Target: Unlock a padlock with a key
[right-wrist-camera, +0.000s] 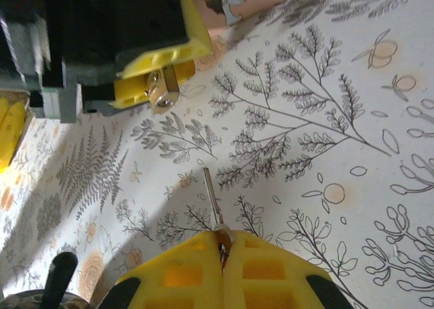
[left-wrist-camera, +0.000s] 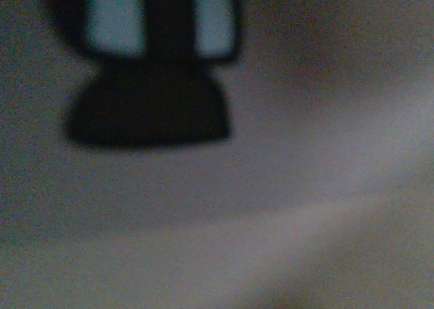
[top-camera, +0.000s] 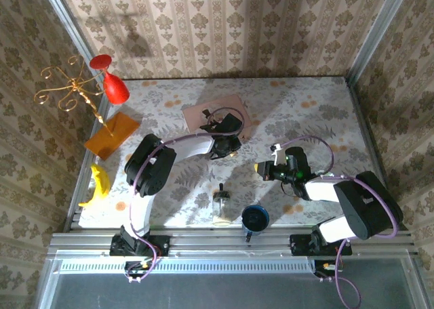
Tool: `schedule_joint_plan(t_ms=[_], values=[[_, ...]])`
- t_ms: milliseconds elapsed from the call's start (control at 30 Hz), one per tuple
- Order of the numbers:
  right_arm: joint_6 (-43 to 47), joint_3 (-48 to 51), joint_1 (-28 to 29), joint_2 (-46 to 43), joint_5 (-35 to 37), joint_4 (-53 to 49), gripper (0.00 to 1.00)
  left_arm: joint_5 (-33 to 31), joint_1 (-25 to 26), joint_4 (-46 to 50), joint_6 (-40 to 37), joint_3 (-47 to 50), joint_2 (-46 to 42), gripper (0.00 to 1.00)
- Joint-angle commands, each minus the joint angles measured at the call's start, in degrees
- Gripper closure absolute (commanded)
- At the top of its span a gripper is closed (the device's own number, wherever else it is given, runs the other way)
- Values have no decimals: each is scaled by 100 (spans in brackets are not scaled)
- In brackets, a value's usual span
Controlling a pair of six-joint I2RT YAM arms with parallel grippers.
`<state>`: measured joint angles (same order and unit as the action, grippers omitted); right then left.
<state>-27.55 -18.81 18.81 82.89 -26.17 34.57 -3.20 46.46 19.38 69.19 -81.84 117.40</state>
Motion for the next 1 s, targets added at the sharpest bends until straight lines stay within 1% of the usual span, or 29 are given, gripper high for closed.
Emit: schedule_joint_plan(t_ms=[0,100,200,300,633,967], values=[[57,-218,172,205,180,299,100,105,48,-378,310,-245,19,94],[19,-259,402,396,454,490,100,109,46,-455,376,-229,35,94],[-102,-242,501,565,614,828,100,133,48,-499,410,-228,61,94],[-154,-284,545,712,718,952,100,192,48,-572,455,-226,96,94],[-271,-494,596,1170,642,1348,100,309,65,-693,542,-166,90,94],[-339,-815,740,1578,560,1451,100,355,61,-710,543,-139,90,94]])
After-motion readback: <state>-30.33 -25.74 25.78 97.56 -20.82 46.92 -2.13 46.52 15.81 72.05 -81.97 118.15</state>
